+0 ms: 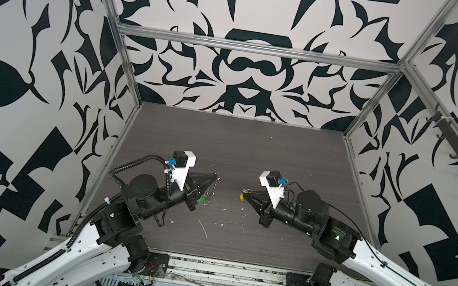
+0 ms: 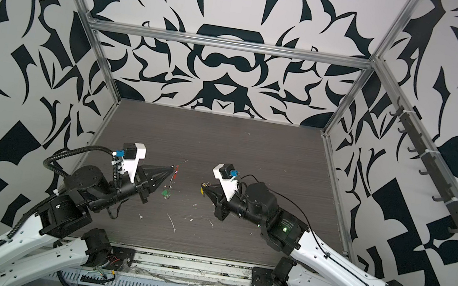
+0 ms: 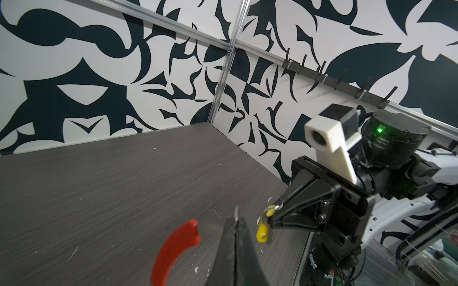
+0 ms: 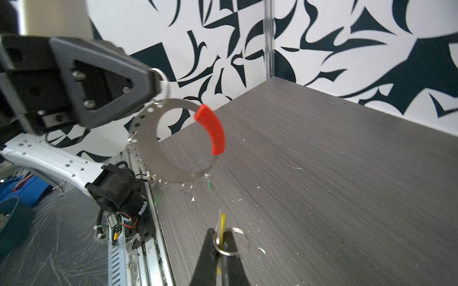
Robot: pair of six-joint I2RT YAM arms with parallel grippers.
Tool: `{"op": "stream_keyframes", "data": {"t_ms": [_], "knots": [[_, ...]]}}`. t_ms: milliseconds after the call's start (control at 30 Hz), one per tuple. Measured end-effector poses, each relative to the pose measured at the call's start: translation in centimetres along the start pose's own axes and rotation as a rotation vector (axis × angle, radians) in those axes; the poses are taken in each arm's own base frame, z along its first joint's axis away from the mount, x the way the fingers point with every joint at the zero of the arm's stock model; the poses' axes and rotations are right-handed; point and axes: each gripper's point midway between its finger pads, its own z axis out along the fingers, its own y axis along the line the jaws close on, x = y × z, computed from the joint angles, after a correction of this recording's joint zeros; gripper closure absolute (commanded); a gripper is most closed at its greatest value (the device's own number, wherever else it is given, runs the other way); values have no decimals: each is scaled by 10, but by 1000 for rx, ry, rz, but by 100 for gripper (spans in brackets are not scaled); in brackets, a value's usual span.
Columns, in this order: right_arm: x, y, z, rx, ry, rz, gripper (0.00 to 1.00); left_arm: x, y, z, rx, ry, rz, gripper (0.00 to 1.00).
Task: Remove the keys from the keyring
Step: 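Carry the yellow-tagged key away and lower it to the table with the right gripper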
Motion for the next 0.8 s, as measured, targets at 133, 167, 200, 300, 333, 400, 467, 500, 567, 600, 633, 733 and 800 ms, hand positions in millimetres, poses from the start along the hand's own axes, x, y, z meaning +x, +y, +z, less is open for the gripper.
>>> {"op": "stream_keyframes", "data": {"t_ms": [133,167,200,300,333,400,467,500,567,600,633,733,800], "knots": [[23,-58,15,120,45,155,100,2,3,-2,-12,-3,-5,100],[33,-71,19,148,68,194,100,3,4,-2,-14,-2,-6,100],[43,-83,23,172,92,229,100,4,4,-2,-15,-2,-7,100],[77,-109,33,232,178,322,100,6,5,-1,-18,0,-11,100],[88,-116,36,250,206,347,100,8,6,-1,-19,4,-13,100],[101,-129,41,281,241,392,100,10,7,-1,-21,8,-17,100],[117,-141,47,301,278,436,100,12,7,0,-22,12,-20,100],[123,-146,49,310,292,454,100,13,8,0,-23,14,-22,100],[140,-155,53,330,334,488,100,15,8,0,-24,17,-24,100],[148,-159,55,342,354,502,100,15,8,1,-24,19,-24,100],[157,-163,56,353,375,517,100,15,8,1,-24,19,-25,100],[178,-169,60,374,427,549,100,15,8,2,-23,20,-27,100],[189,-172,61,385,454,567,100,15,8,2,-22,18,-27,100]]}}
